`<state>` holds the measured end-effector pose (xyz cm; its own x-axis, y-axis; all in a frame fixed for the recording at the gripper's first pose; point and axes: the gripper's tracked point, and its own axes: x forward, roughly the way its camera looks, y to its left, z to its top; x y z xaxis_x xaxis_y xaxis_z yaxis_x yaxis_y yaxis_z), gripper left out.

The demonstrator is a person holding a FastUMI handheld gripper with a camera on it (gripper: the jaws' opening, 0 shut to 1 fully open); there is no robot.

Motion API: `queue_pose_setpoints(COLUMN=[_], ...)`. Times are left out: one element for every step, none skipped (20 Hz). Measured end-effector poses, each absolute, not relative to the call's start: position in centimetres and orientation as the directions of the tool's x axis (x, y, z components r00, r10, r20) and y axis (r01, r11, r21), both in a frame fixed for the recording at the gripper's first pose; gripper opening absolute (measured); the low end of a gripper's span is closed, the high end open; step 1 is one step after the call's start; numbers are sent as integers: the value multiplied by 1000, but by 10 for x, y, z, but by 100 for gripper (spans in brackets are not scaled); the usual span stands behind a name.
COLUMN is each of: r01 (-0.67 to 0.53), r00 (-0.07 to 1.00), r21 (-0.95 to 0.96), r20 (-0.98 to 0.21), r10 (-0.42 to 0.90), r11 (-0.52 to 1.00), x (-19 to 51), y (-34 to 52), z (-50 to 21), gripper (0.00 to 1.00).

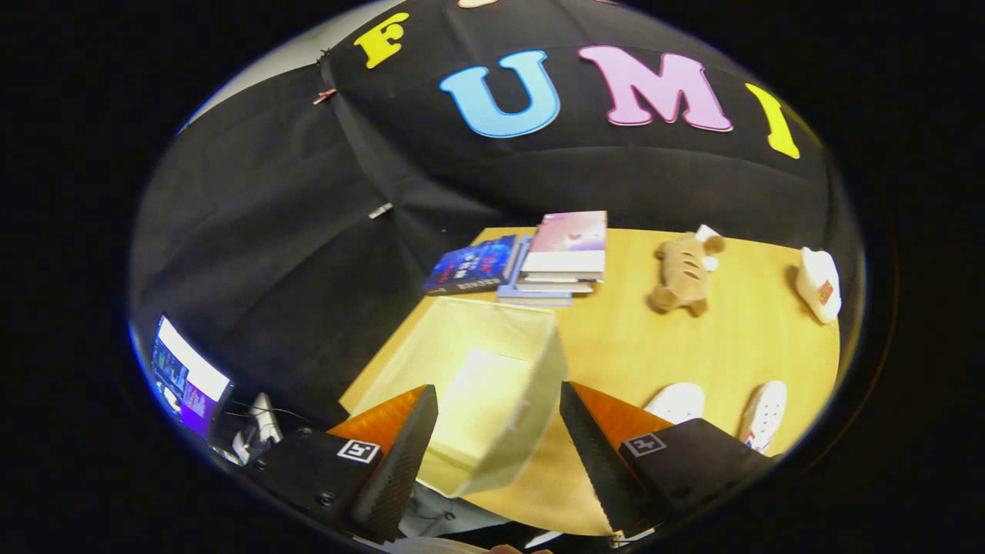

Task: Open the storage box then place both shoes into the box .Put the left shoe in first, then the right shoe, with the right side of both shoes facing outward in a uniform manner.

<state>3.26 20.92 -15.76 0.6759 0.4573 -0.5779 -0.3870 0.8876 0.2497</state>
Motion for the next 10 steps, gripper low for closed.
queue_pose_setpoints(r01=[-358,-326,-295,-263,-233,-205,-182,-161,-143,-129], r00=[684,689,694,702,709,712,712,709,704,697], r21=[238,235,232,221,201,176,148,120,96,84], r20=[-592,-604,-614,-624,-634,-648,-662,-677,-690,-701], r10=[427,401,374,343,308,270,234,199,169,151], r11=[903,916,927,939,951,963,972,980,985,988], x=[30,29,28,27,30,30,31,31,31,32], y=[192,177,162,145,129,114,99,84,71,62], z=[-165,-174,-181,-190,-201,-212,-224,-237,-249,-260], gripper=[98,98,98,98,98,98,98,98,99,99])
